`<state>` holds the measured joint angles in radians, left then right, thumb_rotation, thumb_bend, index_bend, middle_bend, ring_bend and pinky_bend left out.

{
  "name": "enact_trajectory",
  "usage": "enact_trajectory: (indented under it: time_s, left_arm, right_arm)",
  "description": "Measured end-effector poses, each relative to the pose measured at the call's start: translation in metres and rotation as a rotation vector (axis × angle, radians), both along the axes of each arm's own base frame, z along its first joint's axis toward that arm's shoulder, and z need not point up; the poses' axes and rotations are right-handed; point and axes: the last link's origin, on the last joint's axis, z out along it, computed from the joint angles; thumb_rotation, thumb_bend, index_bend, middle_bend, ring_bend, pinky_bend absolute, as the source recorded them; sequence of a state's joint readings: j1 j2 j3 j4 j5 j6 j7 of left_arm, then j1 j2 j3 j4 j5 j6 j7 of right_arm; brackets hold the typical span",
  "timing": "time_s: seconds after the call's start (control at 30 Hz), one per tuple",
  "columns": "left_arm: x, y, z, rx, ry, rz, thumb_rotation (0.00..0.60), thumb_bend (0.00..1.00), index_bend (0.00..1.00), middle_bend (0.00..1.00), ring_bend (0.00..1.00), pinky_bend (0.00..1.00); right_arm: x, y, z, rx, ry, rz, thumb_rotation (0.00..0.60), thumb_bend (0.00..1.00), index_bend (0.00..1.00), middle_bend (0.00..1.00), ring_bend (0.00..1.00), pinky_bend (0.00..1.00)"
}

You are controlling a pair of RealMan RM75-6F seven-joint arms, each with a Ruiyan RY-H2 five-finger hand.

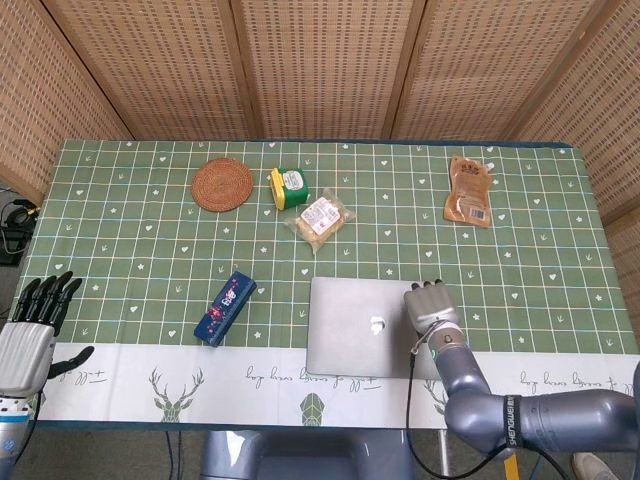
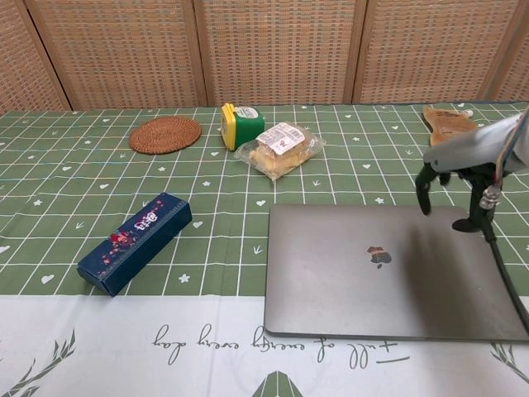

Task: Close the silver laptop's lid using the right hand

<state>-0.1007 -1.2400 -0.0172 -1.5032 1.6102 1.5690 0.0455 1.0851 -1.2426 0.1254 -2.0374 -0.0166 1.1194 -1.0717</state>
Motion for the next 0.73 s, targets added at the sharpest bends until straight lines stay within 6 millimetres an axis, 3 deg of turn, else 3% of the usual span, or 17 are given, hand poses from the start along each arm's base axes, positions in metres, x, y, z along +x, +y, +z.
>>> enact_trajectory:
  time_s: [0.17,0.4,0.6,0.73]
  left_arm:
    - [-0.001,0.0,-0.003,0.001,0.015,0.0,0.6,0.13,0.0,0.0,0.0,0.0]
    - [0.001,0.0,-0.008,0.011,0.029,-0.015,0.6,0.13,0.0,0.0,0.0,0.0]
    - [0.001,-0.001,-0.012,0.01,0.025,-0.022,0.6,0.13,0.0,0.0,0.0,0.0]
    - [0.001,-0.002,-0.014,0.013,0.028,-0.024,0.6,0.13,0.0,0.0,0.0,0.0]
  right_arm:
    - [-0.005,-0.004,0.017,-0.115,-0.148,0.127,0.6,0.27,0.01,0.0,0.0,0.06]
    - [-0.038,-0.002,0.041,-0.306,-0.38,0.302,0.6,0.21,0.0,0.0,0.0,0.03]
    - [-0.11,0.017,0.061,-0.469,-0.522,0.343,0.6,0.17,0.0,0.0,0.0,0.0]
    - [-0.166,0.045,0.071,-0.561,-0.529,0.326,0.6,0.16,0.0,0.0,0.0,0.0]
